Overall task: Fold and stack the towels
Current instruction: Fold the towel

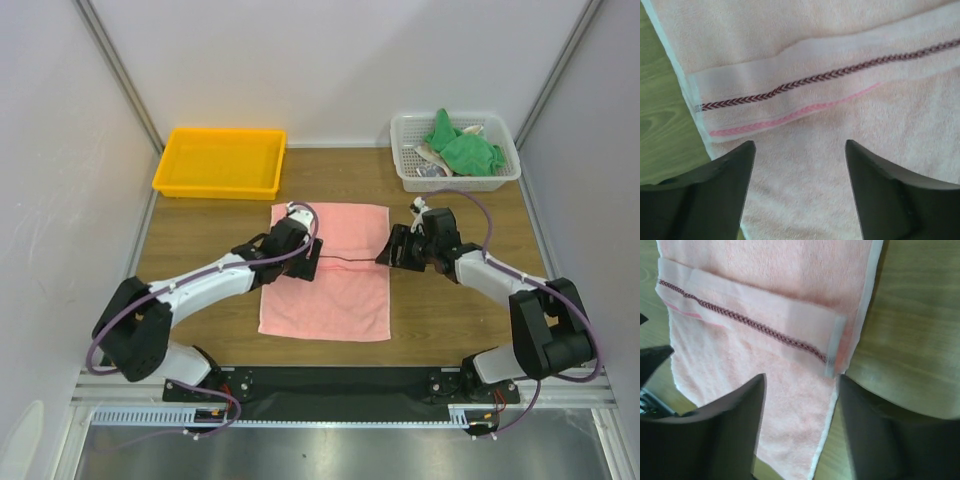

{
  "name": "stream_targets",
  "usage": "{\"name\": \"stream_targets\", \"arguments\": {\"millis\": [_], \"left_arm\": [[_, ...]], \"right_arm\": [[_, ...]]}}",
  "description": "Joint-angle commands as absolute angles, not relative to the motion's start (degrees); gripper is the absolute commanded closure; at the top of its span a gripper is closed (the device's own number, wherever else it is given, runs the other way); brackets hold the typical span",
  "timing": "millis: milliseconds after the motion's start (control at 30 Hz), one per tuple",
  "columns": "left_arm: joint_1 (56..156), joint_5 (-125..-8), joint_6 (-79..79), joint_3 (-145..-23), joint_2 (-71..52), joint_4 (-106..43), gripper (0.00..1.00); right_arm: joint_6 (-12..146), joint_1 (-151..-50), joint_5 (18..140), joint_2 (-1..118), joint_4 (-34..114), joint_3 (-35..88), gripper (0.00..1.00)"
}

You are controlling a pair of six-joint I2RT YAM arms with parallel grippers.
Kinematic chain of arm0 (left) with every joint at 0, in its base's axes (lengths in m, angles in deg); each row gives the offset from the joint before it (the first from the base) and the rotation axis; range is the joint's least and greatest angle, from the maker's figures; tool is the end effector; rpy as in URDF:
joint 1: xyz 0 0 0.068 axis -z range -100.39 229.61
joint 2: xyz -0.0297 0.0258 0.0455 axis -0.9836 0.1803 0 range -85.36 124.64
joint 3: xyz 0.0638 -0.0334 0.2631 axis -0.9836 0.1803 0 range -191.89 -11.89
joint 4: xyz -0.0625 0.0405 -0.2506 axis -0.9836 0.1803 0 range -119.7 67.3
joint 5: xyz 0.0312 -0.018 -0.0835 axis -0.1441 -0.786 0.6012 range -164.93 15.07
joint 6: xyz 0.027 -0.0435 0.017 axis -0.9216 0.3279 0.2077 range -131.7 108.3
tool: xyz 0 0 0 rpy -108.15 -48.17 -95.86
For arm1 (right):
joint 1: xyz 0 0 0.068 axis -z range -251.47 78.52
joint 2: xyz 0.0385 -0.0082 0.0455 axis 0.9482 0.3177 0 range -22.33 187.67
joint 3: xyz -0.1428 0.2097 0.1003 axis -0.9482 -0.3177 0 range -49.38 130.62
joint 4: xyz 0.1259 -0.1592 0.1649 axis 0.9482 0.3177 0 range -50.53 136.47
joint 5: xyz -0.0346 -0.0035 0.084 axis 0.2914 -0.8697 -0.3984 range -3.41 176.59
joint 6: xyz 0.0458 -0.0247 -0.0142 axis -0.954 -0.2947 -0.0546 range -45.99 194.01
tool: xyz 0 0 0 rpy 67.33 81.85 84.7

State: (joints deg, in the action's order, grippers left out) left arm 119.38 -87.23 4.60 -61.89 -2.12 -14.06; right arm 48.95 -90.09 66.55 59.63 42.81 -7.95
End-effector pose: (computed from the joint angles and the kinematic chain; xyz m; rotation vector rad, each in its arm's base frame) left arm 0.2341 -0.1851 0.2095 0.3941 2.3748 -0.1951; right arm 0.2670 0.1028 0.1868 -0.0454 2.4130 0.7759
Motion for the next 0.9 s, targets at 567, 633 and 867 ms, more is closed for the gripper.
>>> {"name": "stream_targets", "arguments": {"millis": [567,633,867], "left_arm": [[109.94,-97.26,18.89,-68.67,3.93,-14.58,0.15],[108.00,-96.03,19.33,-68.06,4.46,-16.69,0.19],[106.59,-92.61,18.63,-68.32,8.33,-21.52,0.30]], "right_arm": [[39.74,-90.63,74.89,64.41,44.57,1.60,0.37],[39.73,-90.55,75.16,65.91,44.57,1.95,0.41],[39.21,-90.72,73.67,68.46,42.47,1.34,0.56]]}}
